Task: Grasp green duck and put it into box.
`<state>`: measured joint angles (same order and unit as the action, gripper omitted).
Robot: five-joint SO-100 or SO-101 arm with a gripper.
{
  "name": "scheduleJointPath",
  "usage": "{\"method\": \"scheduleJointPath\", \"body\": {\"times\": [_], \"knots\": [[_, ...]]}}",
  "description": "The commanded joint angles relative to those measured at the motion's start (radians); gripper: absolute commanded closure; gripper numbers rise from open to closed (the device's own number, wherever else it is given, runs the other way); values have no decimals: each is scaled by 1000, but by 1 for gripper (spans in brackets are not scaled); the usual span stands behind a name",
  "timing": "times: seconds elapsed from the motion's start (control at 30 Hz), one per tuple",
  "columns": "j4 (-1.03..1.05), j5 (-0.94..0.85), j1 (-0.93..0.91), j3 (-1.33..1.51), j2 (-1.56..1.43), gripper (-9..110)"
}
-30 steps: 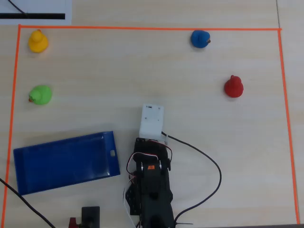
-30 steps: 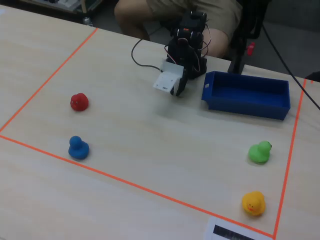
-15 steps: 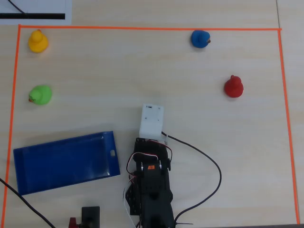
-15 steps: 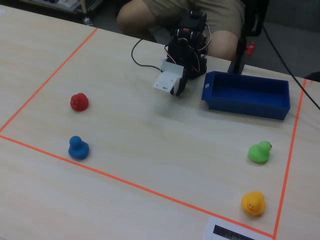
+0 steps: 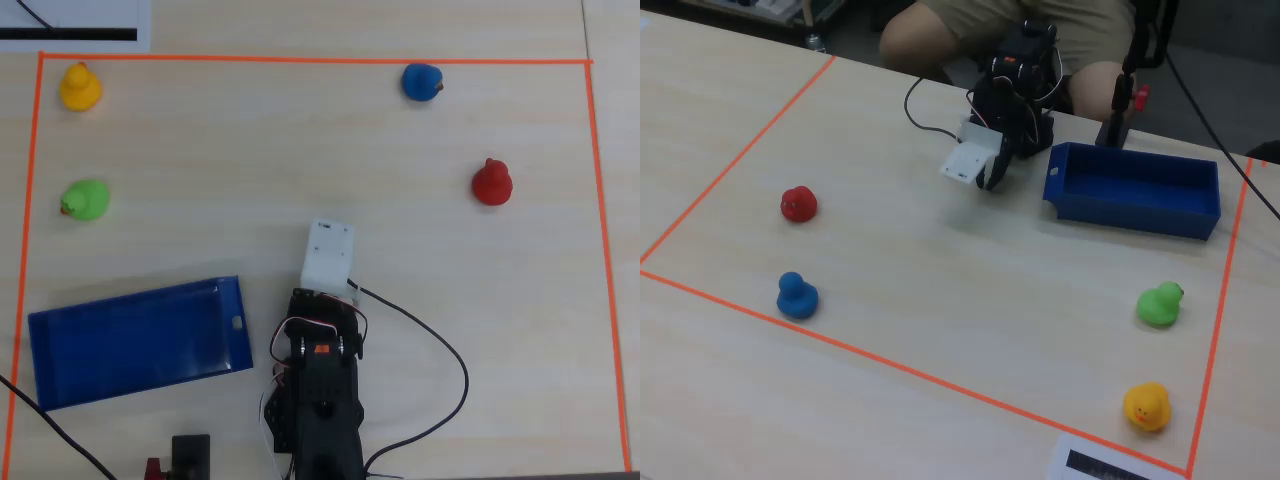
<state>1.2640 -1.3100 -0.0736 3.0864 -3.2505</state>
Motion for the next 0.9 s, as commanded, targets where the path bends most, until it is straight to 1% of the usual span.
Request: {"method": "scheduleJointPath", "body": {"times": [0.0,0.1,0.17,0.2,0.3,0.37,0.47,0.57,0.73,0.87], "knots": [[-3,25,-54,-357,278,101],[132,31,-61,-756,612,101],[183,43,-43,-960,753,101],[186,61,-29,-1028,798,99],[164,109,44,-1146,902,90],[153,164,124,-1213,991,87],[150,255,281,-1312,1129,83],[130,356,451,-1425,1296,77],[67,486,670,-1675,1603,73],[83,541,755,-1940,1825,72]]}}
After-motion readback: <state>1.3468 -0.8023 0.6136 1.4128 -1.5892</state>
